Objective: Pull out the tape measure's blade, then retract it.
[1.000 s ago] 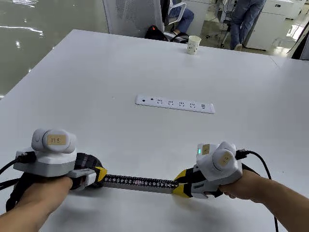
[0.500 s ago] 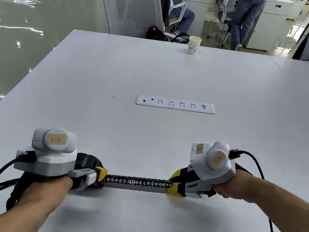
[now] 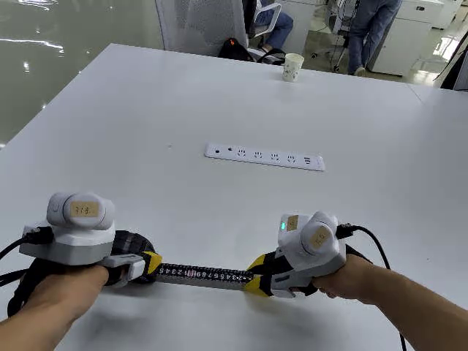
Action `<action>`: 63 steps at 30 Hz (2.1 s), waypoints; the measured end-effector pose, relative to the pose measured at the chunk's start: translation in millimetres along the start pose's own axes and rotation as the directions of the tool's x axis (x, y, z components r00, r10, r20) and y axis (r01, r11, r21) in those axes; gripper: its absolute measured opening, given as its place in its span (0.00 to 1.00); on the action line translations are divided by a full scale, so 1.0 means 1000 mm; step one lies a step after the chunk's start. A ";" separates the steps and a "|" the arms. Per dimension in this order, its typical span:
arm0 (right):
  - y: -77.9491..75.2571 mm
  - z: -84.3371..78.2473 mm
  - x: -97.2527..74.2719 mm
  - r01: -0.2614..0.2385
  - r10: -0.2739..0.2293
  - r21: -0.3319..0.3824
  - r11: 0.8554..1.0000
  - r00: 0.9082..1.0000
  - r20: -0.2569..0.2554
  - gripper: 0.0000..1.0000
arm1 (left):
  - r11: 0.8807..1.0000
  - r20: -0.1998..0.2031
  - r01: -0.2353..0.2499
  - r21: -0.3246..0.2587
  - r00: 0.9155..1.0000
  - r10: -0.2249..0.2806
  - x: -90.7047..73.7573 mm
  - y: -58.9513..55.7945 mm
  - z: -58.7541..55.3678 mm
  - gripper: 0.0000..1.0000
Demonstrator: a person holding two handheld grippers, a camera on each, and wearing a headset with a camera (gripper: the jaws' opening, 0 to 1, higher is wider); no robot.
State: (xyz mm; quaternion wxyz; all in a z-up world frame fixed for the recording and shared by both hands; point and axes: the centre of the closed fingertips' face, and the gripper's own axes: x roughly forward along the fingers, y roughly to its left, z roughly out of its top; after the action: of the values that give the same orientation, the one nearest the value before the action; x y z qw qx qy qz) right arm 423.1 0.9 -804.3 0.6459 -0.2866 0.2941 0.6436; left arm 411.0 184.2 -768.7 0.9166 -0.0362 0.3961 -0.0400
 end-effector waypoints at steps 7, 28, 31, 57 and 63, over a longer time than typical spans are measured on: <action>0.002 0.005 0.005 -0.004 0.004 -0.004 1.000 1.000 0.007 0.10 | 1.000 -0.001 0.002 0.002 1.000 -0.002 -0.001 0.000 0.000 0.55; 0.005 0.017 0.015 0.000 0.000 0.001 1.000 1.000 0.020 0.10 | 1.000 -0.002 0.008 -0.002 1.000 -0.008 -0.001 0.000 -0.001 0.55; 0.006 0.019 0.016 -0.001 0.001 0.002 1.000 1.000 0.022 0.10 | 1.000 -0.002 0.009 -0.003 1.000 -0.009 -0.002 0.000 -0.001 0.55; 0.010 0.036 0.031 -0.011 0.011 -0.002 1.000 0.999 0.042 0.10 | 1.000 -0.001 0.021 -0.005 1.000 -0.021 -0.001 0.001 -0.001 0.55; 0.012 0.040 0.034 -0.014 0.014 -0.005 1.000 0.999 0.043 0.10 | 1.000 -0.002 0.025 -0.003 1.000 -0.025 -0.001 0.001 -0.001 0.55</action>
State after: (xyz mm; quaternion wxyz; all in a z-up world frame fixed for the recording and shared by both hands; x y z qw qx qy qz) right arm 411.9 53.5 -803.4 0.6468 -0.2719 0.2808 0.6549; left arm 409.3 185.0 -768.9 0.9156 -0.0424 0.3967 -0.0508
